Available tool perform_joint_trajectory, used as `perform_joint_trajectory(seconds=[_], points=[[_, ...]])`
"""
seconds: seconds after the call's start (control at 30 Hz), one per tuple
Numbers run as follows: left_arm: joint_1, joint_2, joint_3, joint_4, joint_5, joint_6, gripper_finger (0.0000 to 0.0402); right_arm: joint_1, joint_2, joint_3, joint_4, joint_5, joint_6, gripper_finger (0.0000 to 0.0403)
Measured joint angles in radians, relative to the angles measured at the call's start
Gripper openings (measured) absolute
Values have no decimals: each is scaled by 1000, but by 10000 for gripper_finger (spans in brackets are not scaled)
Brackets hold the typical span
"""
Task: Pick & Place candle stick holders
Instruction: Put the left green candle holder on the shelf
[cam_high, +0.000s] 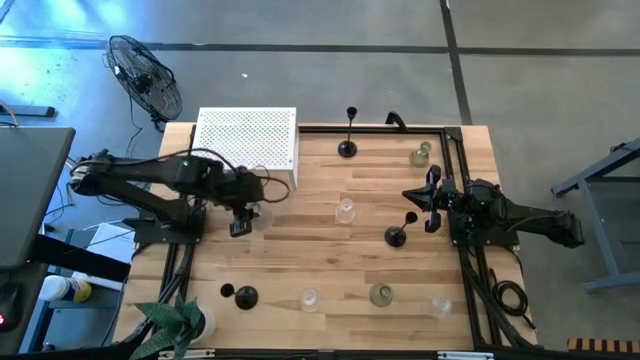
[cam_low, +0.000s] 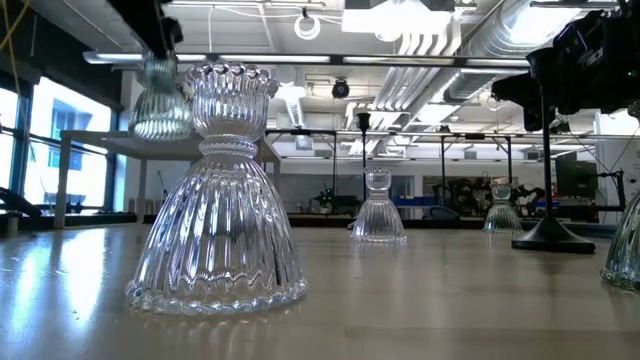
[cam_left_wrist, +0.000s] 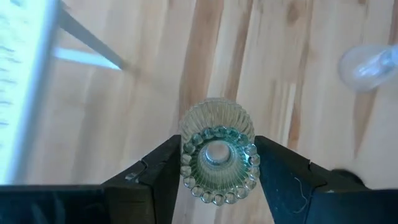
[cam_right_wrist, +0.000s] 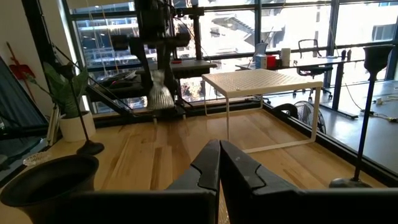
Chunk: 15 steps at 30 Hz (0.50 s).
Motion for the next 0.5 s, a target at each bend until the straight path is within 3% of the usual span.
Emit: perform_joint_trajectory(seconds=[0.33, 0.5], points=[[5, 0, 291, -199, -187, -11, 182, 0, 0, 0, 0, 0, -8, 0], [117, 2, 376, -249, -234, -8, 182, 0, 0, 0, 0, 0, -8, 0]])
